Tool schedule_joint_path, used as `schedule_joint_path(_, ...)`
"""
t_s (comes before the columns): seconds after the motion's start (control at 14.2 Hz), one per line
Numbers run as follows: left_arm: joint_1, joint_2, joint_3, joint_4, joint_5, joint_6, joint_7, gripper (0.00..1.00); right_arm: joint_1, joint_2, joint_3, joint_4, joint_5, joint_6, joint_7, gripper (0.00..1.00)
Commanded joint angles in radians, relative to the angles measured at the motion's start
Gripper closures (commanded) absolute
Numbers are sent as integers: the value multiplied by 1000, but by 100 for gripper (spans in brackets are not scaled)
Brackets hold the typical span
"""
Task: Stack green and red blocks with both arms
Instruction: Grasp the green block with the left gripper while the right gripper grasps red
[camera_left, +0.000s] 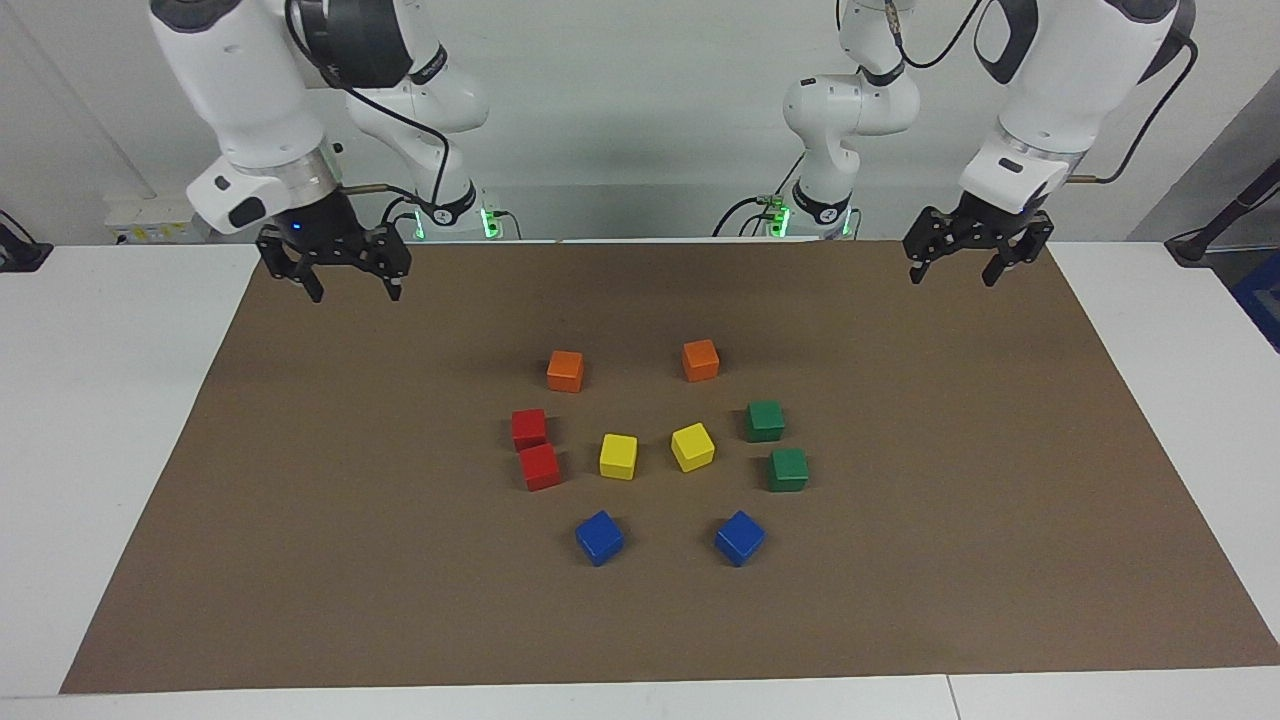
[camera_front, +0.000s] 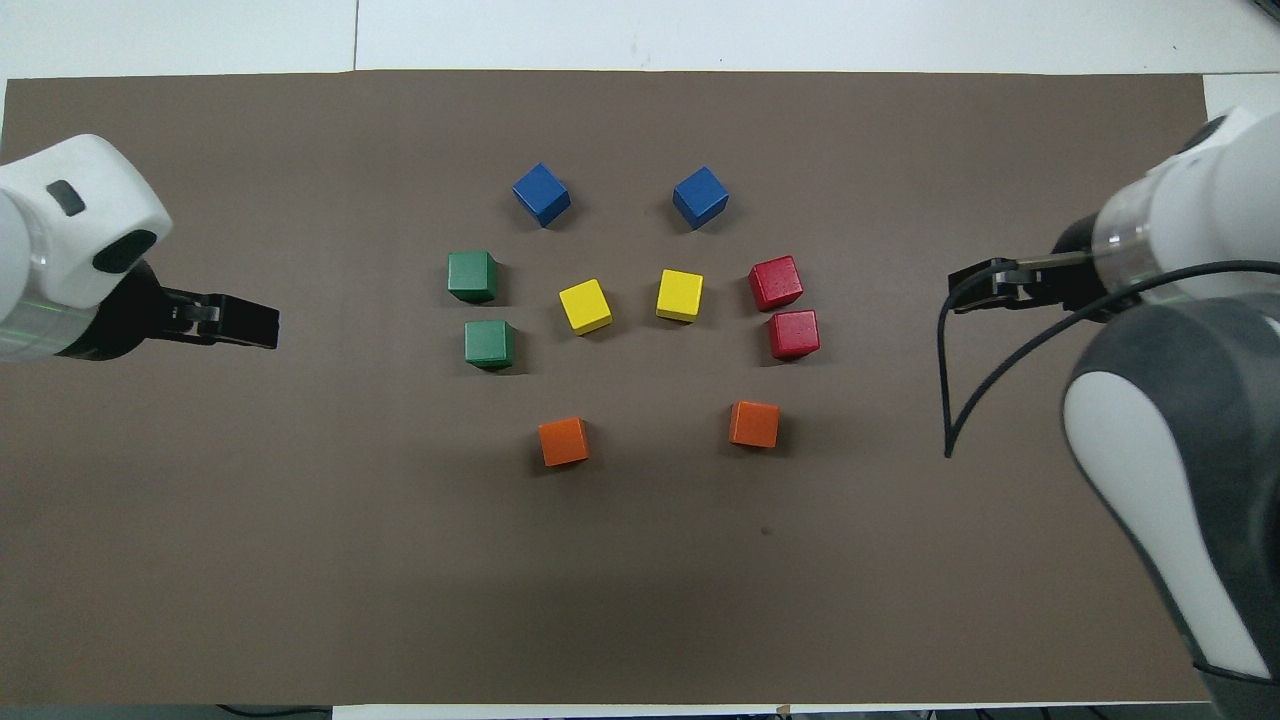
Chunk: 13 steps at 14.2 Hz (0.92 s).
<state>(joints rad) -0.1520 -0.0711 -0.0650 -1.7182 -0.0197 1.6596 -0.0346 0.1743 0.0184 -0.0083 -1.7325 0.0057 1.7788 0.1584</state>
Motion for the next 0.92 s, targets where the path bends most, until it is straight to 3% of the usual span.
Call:
schedule_joint_path(0.0, -26, -44, 14, -102, -17, 45, -4, 0, 56, 81, -6, -13, -6, 95, 71, 0)
schedule_joint_path(0.28, -76, -29, 14, -204, -28, 181, -17, 0, 123, 172, -4, -22, -6, 197, 81, 0)
schedule_joint_path(0.7, -184, 126, 14, -242, -29, 377, -145, 0, 146, 225, -4, -75, -6, 251, 81, 0)
schedule_joint_path(0.85, -202, 142, 14, -265, -28, 423, -188, 0, 151, 242, -4, -87, -6, 295, 107, 0)
